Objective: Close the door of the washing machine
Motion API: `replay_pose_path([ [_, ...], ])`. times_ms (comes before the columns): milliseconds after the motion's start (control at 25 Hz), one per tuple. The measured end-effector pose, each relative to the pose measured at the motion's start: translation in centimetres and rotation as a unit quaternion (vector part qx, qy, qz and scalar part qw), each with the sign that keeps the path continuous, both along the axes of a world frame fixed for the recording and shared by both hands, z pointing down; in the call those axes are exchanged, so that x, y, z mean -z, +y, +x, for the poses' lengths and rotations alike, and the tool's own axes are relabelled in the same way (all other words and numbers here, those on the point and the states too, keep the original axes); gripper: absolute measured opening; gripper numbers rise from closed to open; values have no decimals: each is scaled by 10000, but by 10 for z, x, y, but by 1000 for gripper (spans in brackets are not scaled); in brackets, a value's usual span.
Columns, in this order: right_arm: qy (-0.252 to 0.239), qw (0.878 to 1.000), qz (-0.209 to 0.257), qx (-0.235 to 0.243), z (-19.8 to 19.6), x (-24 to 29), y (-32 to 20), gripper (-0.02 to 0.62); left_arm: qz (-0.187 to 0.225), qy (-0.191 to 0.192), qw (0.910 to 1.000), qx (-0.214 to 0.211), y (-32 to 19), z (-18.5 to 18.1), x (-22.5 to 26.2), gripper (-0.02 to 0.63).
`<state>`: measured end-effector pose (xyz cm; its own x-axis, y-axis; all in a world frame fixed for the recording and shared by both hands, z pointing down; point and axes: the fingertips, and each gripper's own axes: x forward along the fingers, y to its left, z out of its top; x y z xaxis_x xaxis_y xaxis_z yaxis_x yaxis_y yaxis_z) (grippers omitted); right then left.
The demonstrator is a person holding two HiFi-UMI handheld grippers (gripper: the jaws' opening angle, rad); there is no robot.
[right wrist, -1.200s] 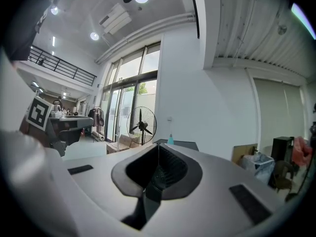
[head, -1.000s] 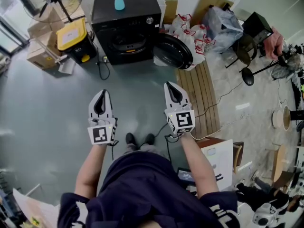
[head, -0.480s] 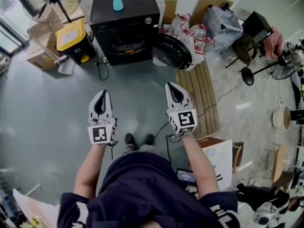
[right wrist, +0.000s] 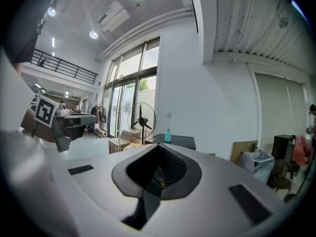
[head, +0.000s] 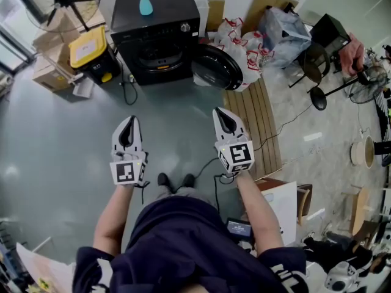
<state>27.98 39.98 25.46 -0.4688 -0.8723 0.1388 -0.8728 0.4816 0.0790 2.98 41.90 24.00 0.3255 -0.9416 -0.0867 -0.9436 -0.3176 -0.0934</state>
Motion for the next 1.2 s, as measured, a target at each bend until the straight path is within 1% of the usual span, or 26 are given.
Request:
replay_pose_path([
  [120, 7, 10000, -6, -7, 12, -5, -5, 20, -20, 54, 10000, 28, -6, 7, -5, 25],
  [280, 9, 10000, -28, -47, 27, -6, -15, 20, -4, -10, 10000, -15, -16, 19, -3, 25],
  [520, -31, 9998, -67, -210, 40, -14, -39, 20, -140, -75, 9997, -168, -44, 29, -12, 25],
  [640, -40, 9995, -91, -308, 40, -21, -61, 20, 40, -26, 9994, -349, -70, 31, -6, 25],
  [800, -36, 9983, -179, -557, 42, -27, -97, 20, 23, 165, 9977, -657, -112, 36, -1, 25],
  [1080, 88, 9932, -350, -1107, 44, -50, -179, 20, -72, 115, 9931, -1166, -200, 26, -10, 25],
  [1200, 164, 9899, -412, -1344, 55, -60, -206, 20, -111, 65, 9904, -1375, -230, 28, -15, 24],
])
